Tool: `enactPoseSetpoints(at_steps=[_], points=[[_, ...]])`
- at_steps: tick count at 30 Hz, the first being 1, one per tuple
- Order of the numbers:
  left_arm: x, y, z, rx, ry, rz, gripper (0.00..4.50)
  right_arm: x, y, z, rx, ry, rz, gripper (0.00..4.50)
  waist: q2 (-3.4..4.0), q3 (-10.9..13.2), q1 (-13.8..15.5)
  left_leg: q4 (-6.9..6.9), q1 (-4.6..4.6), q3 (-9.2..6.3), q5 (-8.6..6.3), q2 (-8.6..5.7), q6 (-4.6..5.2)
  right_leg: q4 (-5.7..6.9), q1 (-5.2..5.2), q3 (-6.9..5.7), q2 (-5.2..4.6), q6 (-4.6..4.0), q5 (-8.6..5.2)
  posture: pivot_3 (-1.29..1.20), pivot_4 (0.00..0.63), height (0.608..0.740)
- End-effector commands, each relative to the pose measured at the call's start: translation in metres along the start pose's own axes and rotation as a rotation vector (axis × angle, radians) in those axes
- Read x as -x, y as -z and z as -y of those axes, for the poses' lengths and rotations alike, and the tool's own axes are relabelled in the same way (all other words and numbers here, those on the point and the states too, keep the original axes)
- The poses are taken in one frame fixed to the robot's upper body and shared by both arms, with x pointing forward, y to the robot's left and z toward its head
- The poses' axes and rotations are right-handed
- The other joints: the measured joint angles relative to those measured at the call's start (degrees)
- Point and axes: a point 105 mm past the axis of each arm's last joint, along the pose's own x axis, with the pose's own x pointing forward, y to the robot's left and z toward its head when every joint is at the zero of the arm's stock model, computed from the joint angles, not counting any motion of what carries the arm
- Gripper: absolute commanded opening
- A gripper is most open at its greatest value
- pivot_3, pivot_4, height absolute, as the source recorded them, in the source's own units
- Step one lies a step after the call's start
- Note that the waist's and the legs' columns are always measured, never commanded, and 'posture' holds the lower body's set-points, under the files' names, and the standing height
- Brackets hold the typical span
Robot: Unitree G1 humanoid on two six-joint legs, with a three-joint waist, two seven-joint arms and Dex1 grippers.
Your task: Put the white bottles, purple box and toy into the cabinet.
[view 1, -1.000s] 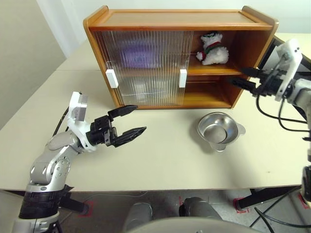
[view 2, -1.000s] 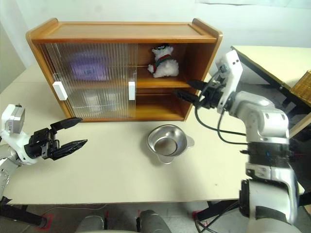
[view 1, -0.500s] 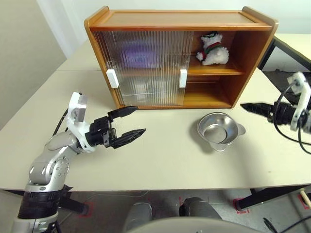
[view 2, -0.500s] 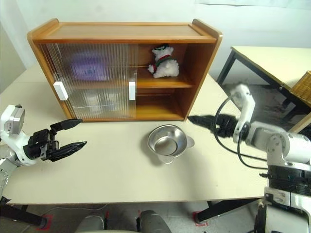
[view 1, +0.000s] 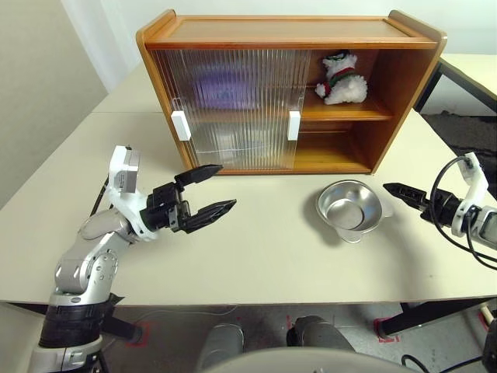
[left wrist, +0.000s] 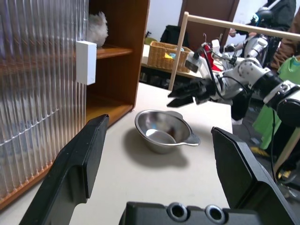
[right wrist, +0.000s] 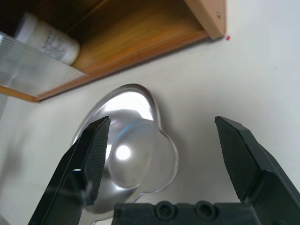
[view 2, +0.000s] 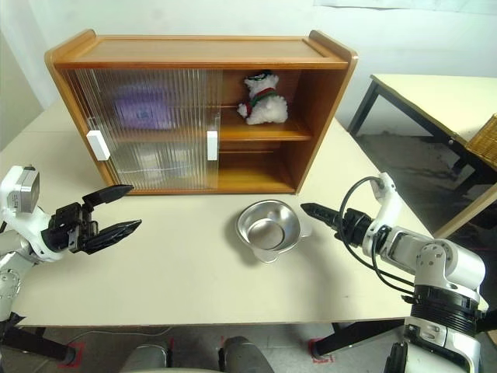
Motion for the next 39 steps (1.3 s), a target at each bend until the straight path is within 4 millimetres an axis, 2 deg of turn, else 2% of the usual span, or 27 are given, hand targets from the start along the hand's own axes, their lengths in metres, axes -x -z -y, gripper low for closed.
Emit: enactPoseSetpoints(at_steps=[1, 8, 11, 12, 15, 23, 25, 34, 39], points=[[-0.001, -0.001, -0.002, -0.014, -0.007, 0.002, 4.5, 0.003, 0.007, 0.013, 0.025, 0.085, -0.023, 4.48, 0.0, 0.0, 0.0, -0.01, 0.0, 0.0, 0.0, 0.0, 0.0, 0.0, 0.0, 0.0, 0.0, 0.0, 0.0, -0.02, 0.0, 0.74], [0.003, 0.0, -0.004, -0.018, -0.019, -0.008, 4.5, 0.003, 0.016, 0.018, 0.013, 0.114, -0.051, 4.48, 0.0, 0.0, 0.0, -0.01, 0.0, 0.0, 0.0, 0.0, 0.0, 0.0, 0.0, 0.01, 0.0, 0.03, -0.02, -0.02, 0.0, 0.74], [0.004, 0.0, -0.006, -0.032, -0.029, -0.006, 4.5, 0.002, 0.021, 0.011, -0.009, 0.072, -0.076, 4.48, 0.0, 0.0, -0.1, -0.01, 0.0, 0.0, -0.01, 0.0, 0.01, 0.0, 0.0, 0.01, 0.0, 0.03, -0.02, -0.02, 0.0, 0.74], [0.004, -0.001, -0.007, -0.04, -0.032, -0.005, 4.5, 0.001, 0.022, 0.008, -0.02, 0.053, -0.078, 4.31, 0.0, 0.0, -0.1, -0.01, 0.0, 0.0, -0.01, 0.0, 0.0, 0.0, 0.0, 0.01, 0.0, 0.03, -0.02, -0.02, 0.0, 0.74], [0.004, -0.001, -0.008, -0.055, -0.04, -0.001, 4.5, 0.0, 0.022, 0.004, -0.032, 0.032, -0.083, 3.53, 0.0, 0.0, -0.1, -0.03, 0.0, 0.0, -0.01, 0.0, 0.0, 0.0, -0.01, 0.01, 0.0, 0.03, -0.02, -0.03, 0.0, 0.74], [0.008, -0.006, -0.017, -0.091, -0.086, 0.027, 4.5, -0.003, 0.03, -0.007, -0.062, -0.032, -0.116, 0.55, 0.0, 0.0, -0.1, -0.05, -0.01, 0.0, -0.01, -0.01, 0.0, -0.01, -0.01, 0.0, 0.01, 0.03, -0.03, -0.02, 0.0, 0.74], [0.009, -0.007, -0.019, -0.098, -0.093, 0.028, 4.5, -0.003, 0.031, -0.009, -0.066, -0.044, -0.121, 0.03, -0.07, -0.1, -0.2, -0.09, 0.01, 0.0, -0.01, -0.01, 0.01, -0.01, -0.01, 0.01, 0.01, 0.01, -0.04, -0.02, 0.0, 0.74], [0.013, -0.008, -0.024, -0.113, -0.107, 0.029, 4.5, -0.002, 0.027, -0.01, -0.076, -0.065, -0.11, 0.01, -0.15, -0.1, -0.3, -0.12, 0.05, 0.0, 0.0, 0.0, 0.01, -0.01, 0.01, 0.01, 0.05, -0.02, -0.05, -0.02, 0.0, 0.74], [0.012, -0.009, -0.024, -0.118, -0.128, 0.051, 4.5, 0.001, 0.015, -0.023, -0.185, -0.182, -0.055, 0.01, -0.14, -0.1, -0.3, -0.14, 0.04, 0.0, 0.0, 0.0, 0.0, -0.01, -0.01, 0.01, 0.05, -0.03, -0.07, -0.02, 0.0, 0.74]])
